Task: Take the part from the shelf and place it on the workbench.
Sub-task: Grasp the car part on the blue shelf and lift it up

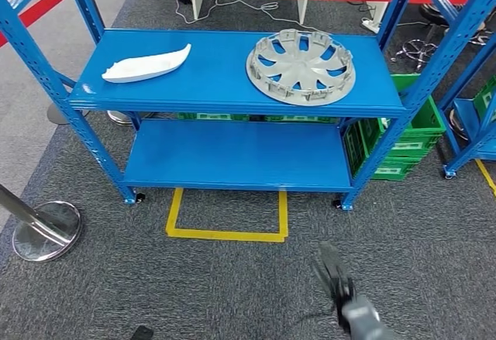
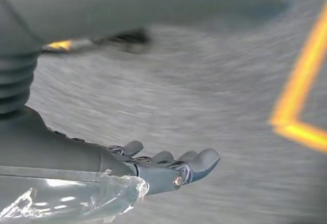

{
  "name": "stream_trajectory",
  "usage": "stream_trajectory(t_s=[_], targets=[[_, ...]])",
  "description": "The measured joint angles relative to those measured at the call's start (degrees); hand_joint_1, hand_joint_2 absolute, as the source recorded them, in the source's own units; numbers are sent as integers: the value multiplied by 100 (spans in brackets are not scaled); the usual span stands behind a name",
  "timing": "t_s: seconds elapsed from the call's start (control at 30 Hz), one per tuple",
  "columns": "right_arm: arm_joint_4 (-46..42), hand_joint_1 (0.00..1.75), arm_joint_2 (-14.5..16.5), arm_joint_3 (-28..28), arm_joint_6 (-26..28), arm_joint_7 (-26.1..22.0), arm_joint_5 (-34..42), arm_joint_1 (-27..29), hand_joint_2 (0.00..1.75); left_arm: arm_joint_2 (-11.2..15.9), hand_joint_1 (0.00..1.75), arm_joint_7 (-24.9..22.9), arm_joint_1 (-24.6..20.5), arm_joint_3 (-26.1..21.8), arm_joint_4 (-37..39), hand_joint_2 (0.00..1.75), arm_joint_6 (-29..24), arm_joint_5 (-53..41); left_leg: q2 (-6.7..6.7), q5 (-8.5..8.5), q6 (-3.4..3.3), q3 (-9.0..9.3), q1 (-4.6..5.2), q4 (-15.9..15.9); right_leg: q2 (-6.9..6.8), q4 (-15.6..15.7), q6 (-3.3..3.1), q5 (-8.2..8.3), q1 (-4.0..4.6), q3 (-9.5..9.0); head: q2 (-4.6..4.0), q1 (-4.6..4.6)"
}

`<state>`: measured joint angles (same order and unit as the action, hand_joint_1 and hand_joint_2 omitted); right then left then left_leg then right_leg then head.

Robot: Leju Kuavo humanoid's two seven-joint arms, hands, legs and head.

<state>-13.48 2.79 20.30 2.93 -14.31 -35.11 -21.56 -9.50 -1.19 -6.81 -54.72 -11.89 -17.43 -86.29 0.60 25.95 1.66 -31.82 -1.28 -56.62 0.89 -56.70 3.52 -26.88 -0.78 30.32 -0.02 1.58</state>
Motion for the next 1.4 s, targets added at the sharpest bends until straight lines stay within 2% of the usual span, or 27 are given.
stream_trajectory(t_s=[0.1, 0.13, 0.27, 0.37, 0.53, 0.6, 0.67, 0.77, 0.83, 0.9, 1.07, 1.4], targets=[[-80, 0, 39, -257, -427, -133, -161, -693, 175, -23, 0, 22, -47, 2, 0, 0, 143, 3, 1, -18, 11, -1, 0, 8, -2, -8, -5, 10, 1, 9, 0, 0], [-108, 0, 66, -337, -571, -183, -186, -915, 175, -30, 0, 40, -59, 2, 0, 0, 201, 4, 1, -22, 13, -2, 0, 9, -2, -10, -7, 13, 1, 14, 0, 1], [-209, 0, 184, -575, -916, -283, -293, -1588, 175, -69, 0, 83, -116, 2, 0, 175, 350, 7, 8, -32, 17, -2, -4, 16, -12, -17, -11, 16, 5, 14, 0, -1], [-293, 0, 362, -933, -1138, -358, -854, -2003, 175, -87, 0, 125, -155, 2, 0, 175, 449, 12, 3, -37, 22, -9, -3, 20, 0, -33, -15, 20, 5, 30, 0, -1], [-388, 0, 781, -1899, -1036, -231, -1693, -2708, 175, -126, 0, 146, -255, 2, 0, 175, 493, 20, 4, -45, 33, -14, -4, 23, -7, -44, -20, 19, 6, 48, 0, 1], [-426, 0, 924, -2249, -796, -256, -2273, -2855, 175, -138, 0, 174, -261, 3, 0, 87, 498, 16, 11, -48, 37, -17, -6, 27, -15, -49, -24, 17, 8, 47, 0, 1], [-495, 0, 1066, -2922, -366, -200, -3289, -3003, 175, -150, 0, 215, -267, 17, 0, 0, 513, 1, 5, -50, 39, -19, -6, 29, -4, -55, -27, 17, 8, 56, 0, 0], [-578, 0, 1264, -4232, 70, 49, -4326, -3282, 175, -177, 0, 252, -313, 79, 0, 0, 534, -66, -11, -50, 41, -19, -6, 30, 13, -57, -32, 19, 8, 71, 0, 2], [-611, 0, 1345, -4859, 156, 205, -4492, -3450, 175, -198, 0, 258, -342, 133, 0, 0, 537, -114, -1, -52, 44, -20, -7, 30, -1, -58, -35, 17, 9, 70, 0, 2], [-632, 0, 1375, -5237, 207, 341, -4461, -3616, 175, -213, 0, 258, -350, 164, 0, 0, 546, -141, 9, -54, 45, -21, -8, 31, -12, -58, -38, 15, 10, 67, 0, 2], [-632, 0, 1310, -5493, 262, 592, -4175, -3938, 175, -221, 0, 244, -356, 249, 0, 0, 617, -190, 5, -54, 45, -21, -7, 31, -1, -57, -39, 17, 7, 67, 0, -1], [-630, 0, 1261, -5550, 271, 617, -4128, -4017, 175, -232, 0, 232, -372, 288, 0, 0, 624, -192, 5, -53, 45, -20, -7, 32, -1, -58, -40, 17, 9, 73, 0, 1]])
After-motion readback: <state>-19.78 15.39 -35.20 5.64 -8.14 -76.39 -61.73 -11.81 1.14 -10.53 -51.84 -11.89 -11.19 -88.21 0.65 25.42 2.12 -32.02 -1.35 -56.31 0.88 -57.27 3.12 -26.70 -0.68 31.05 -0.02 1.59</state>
